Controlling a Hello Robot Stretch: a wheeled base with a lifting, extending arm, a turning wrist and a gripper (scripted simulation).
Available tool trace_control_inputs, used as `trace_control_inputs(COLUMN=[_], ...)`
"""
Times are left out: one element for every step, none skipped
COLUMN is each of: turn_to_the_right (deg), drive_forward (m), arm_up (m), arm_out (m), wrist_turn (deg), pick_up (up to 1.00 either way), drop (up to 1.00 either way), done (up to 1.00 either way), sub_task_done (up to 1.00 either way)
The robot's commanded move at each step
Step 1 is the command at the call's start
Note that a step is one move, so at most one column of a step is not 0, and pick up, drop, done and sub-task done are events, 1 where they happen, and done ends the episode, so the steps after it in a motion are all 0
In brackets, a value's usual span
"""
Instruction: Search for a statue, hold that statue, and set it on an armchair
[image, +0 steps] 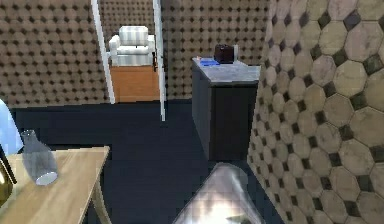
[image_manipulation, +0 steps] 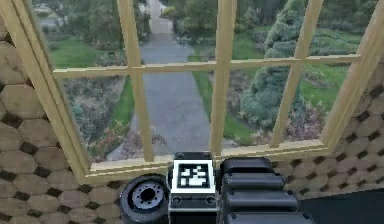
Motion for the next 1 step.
trace_control_inputs(turn_to_the_right=[-6.0], drive_forward=[0.0], arm_up=[0.0], arm_out=[0.0], wrist_turn=[0.0], pick_up=[0.0], drop=[0.0], done=[0.0], sub_task_done=[0.0])
